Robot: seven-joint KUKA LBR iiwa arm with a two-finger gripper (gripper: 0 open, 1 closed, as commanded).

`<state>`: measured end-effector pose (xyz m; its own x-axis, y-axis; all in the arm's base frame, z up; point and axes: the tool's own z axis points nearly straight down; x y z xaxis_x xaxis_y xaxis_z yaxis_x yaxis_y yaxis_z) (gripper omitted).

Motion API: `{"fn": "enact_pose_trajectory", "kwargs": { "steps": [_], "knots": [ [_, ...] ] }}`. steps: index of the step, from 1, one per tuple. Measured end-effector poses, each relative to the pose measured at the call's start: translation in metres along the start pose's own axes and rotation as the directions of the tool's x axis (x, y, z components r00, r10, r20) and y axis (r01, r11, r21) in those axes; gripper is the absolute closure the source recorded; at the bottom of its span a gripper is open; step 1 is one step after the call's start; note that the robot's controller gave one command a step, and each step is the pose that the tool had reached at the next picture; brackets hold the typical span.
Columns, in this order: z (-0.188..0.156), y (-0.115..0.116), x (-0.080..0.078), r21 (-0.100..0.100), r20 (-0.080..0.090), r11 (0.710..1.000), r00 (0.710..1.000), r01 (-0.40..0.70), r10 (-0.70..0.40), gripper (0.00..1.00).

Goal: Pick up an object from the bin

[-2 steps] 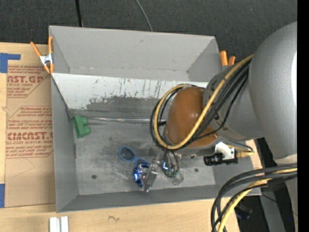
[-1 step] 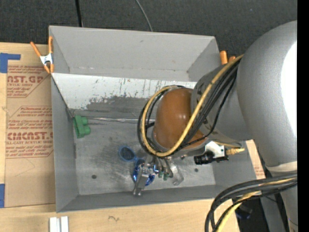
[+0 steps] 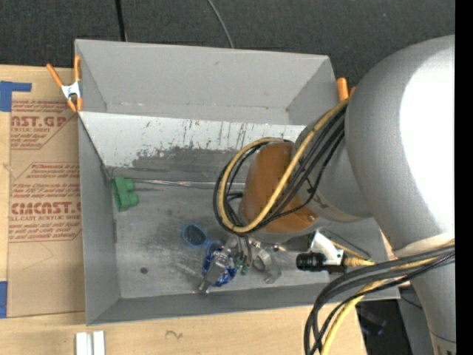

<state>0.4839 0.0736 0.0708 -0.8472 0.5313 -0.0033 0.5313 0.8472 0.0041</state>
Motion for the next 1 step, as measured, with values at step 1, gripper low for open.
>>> {"fn": "enact_pose_trajectory", "kwargs": {
  "steps": [1],
  "knots": [
    [-0.0003,0.0086,0.0057,0.000,0.000,0.976,0.976,-0.216,0.216,0.00]
  ]
}}
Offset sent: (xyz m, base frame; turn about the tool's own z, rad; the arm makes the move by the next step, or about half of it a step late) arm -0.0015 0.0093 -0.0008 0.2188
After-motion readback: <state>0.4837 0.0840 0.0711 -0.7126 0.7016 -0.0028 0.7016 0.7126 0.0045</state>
